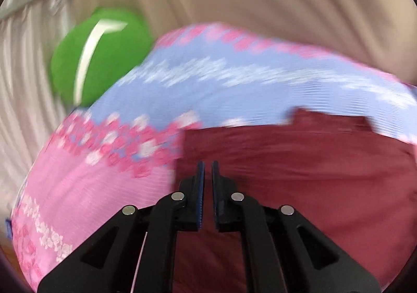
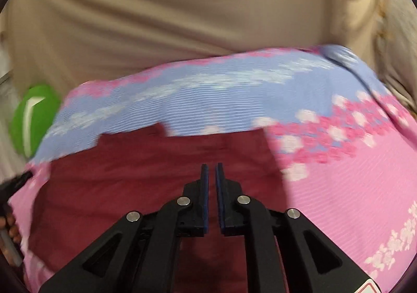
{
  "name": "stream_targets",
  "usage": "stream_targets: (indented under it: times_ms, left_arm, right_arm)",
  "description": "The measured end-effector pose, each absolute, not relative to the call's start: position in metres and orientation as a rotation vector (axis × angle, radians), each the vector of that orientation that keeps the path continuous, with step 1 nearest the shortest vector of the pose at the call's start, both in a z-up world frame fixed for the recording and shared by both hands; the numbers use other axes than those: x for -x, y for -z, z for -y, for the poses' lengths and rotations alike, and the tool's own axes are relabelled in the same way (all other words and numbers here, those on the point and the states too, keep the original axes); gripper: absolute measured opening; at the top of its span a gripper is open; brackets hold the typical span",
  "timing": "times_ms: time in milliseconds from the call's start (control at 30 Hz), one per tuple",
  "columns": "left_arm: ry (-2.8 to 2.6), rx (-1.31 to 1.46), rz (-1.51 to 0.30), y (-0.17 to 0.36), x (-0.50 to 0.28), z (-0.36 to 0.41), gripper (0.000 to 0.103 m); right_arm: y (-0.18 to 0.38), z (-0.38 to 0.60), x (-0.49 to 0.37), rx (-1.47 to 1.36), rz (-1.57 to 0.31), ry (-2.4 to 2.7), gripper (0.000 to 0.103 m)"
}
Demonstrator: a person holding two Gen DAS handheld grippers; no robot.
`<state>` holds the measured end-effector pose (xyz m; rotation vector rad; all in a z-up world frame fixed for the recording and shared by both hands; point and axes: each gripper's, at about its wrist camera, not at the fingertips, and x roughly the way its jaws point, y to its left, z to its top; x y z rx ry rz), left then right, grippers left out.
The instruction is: Fold large clothes
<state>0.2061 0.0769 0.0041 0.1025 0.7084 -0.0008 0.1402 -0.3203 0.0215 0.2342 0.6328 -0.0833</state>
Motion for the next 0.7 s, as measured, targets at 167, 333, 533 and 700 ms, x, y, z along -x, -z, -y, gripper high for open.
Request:
stream_targets:
  times_ms: [167,333,533,700]
  left_arm:
    - [0.269,-0.180,-0.801,0.021,-0.166,0.000,0.011]
    - [0.197,-0.233,-0.861,0.061,-0.159,-0.002,0.011]
    - [0.138,-0.221,-0.867,0.067,-0.155,-0.022,0.011]
    - [0.101,-0.268,-0.847,0.072,-0.150,-0.012,0.011]
  right_arm:
    - [0.000,0.203,-0.138,-0.130,-0.738,-0.255,0.007]
    - [0.034,0.200,-0.127,-0.031,-0.794,-0.181,0.001]
    - [0.055,0.312,-0.092,-0.219,-0.811,0.088,0.000]
    - [0.063,0.367,-0.062,-0.334,-0.805,0.243,0.000]
